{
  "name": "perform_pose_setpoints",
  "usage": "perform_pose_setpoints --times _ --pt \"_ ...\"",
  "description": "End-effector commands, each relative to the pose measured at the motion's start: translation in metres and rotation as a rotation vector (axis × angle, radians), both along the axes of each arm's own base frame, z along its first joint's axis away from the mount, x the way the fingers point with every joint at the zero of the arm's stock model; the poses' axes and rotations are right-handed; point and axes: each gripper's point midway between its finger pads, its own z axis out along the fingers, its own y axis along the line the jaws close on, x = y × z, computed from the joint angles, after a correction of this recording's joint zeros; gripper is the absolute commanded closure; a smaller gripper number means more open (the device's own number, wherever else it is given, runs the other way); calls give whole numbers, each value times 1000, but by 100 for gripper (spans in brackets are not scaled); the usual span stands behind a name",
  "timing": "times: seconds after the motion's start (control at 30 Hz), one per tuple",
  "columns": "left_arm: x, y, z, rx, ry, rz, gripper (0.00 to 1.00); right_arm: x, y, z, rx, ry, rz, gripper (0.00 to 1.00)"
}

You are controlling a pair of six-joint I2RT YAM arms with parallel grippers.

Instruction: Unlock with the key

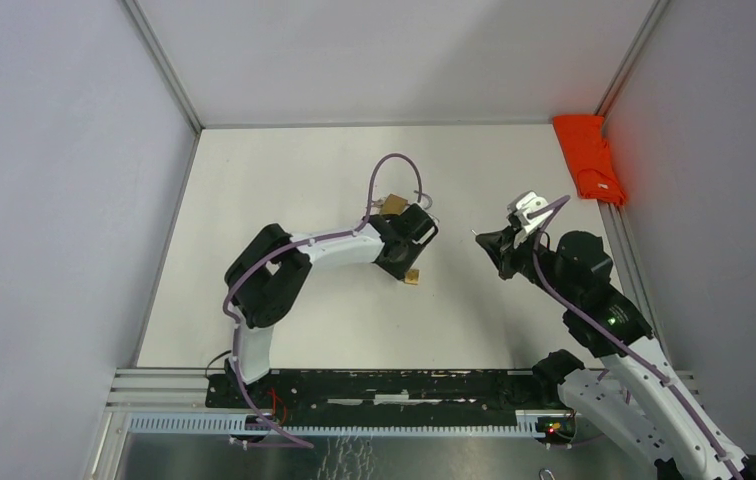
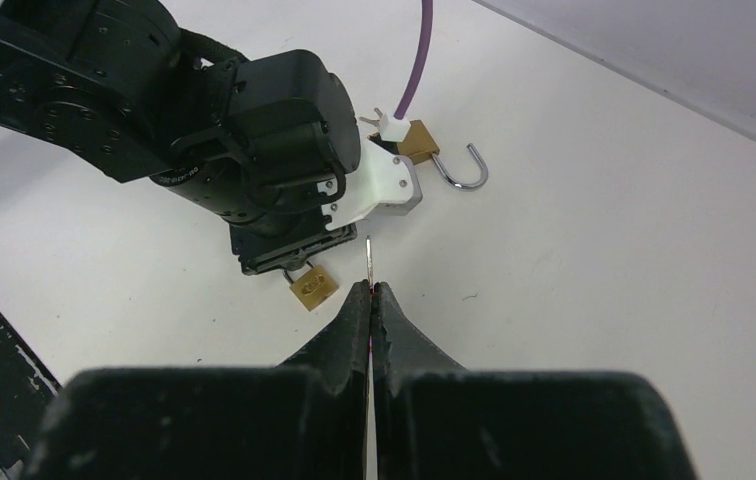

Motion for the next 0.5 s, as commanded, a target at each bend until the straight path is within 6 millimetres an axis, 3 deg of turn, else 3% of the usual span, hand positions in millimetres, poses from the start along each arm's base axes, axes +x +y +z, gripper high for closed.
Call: perform_pose_setpoints --times 0.0,0.37,0.47 --pt "-14 31 -20 97 46 57 63 3 4 26 44 -60 8 100" --pt "-29 50 -17 60 50 67 61 8 8 24 41 -58 21 100" --pt "-30 45 -9 14 38 51 57 8 11 22 44 -51 28 100"
